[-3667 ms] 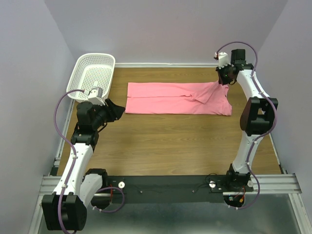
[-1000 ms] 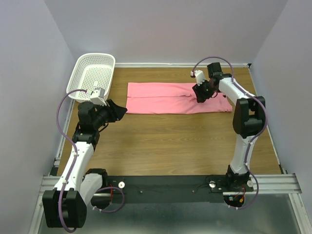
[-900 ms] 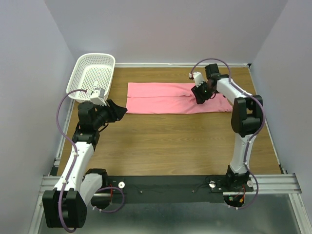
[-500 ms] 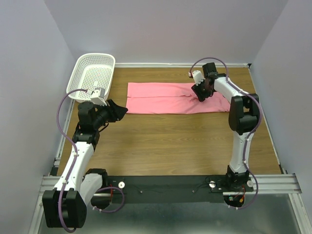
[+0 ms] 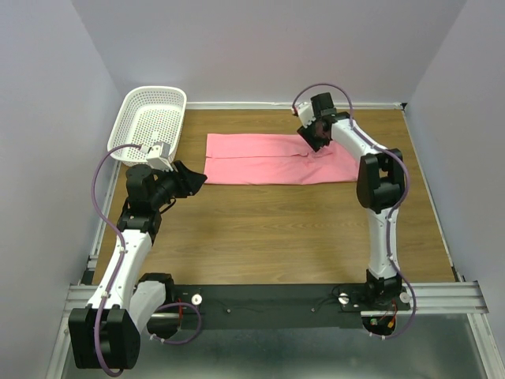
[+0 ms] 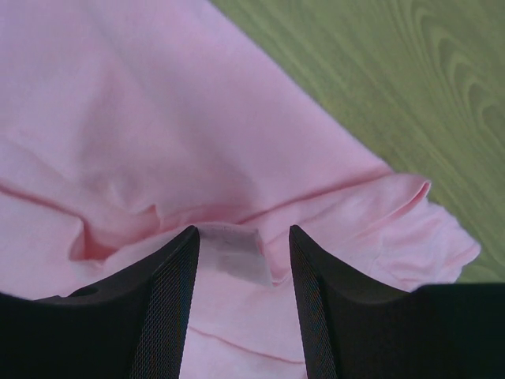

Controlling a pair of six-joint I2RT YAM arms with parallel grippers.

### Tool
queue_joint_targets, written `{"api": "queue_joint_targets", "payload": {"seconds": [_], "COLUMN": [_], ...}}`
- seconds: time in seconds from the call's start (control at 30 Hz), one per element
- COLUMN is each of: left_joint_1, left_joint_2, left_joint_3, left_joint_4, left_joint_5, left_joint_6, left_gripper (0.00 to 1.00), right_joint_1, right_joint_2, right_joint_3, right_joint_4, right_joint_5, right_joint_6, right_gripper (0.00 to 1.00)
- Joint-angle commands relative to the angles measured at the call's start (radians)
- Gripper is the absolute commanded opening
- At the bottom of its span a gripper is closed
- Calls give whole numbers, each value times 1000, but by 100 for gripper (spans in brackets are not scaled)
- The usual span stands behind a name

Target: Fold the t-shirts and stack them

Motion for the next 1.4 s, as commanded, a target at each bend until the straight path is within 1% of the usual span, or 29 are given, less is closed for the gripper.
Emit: {"api": "queue_joint_targets", "payload": {"seconds": [0.0,0.07,0.1,0.17,0.2,0.23,0.27,0.3,0.33,0.4,0.43,0.47,0.57,0.67,0.77,0.9,1.03,1.13,1.37], "left_joint_1": [-4,-4,-4,-4,-4,-4,-4,-4,-4,-4,-4,-4,-6,-4,-6,-6,-6,-6,-6], "left_joint_2": [0,2,-1,-1,0,-1,-3,-4,-7,-10,-10,-7,11,23,20,13,14,20,26], "left_joint_3": [-17,-19,-17,-19,-19,-19,-19,-17,-17,-17,-20,-22,-20,-22,-25,-26,-26,-28,-25], "left_joint_4": [19,19,19,19,19,18,16,15,13,14,21,25,36,42,45,45,45,47,48], "left_joint_5": [31,31,32,34,34,34,35,35,35,35,38,41,53,63,66,66,67,66,67], "left_joint_6": [-3,-3,-4,-4,-4,-4,-4,-4,-3,-6,-4,-4,-4,-4,-6,-11,-11,-9,-7], "left_gripper": [52,52,52,52,52,52,52,52,52,52,52,52,52,52,52,52,52,52,52], "right_joint_1": [30,43,43,44,44,44,44,44,43,37,18,6,-52,-103,-120,-122,-123,-125,-125], "right_joint_2": [75,123,123,152,148,140,125,105,51,2,-48,-70,-124,-130,-113,-55,-18,-9,39], "right_joint_3": [110,185,186,247,267,269,264,244,188,113,35,2,-88,-112,-101,-35,-1,8,62], "right_joint_4": [32,41,43,46,46,48,45,43,43,40,38,35,28,15,5,-31,-54,-72,-98], "right_joint_5": [69,78,78,23,-35,-41,-79,-98,-119,-129,-167,-185,-248,-311,-334,-365,-367,-386,-379], "right_joint_6": [10,13,20,42,58,69,85,81,69,35,17,9,-19,-36,-54,-65,-71,-82,-88], "right_gripper": [57,58,59,60,61,61,61,61,61,61,61,60,59,59,59,59,59,57,53]}}
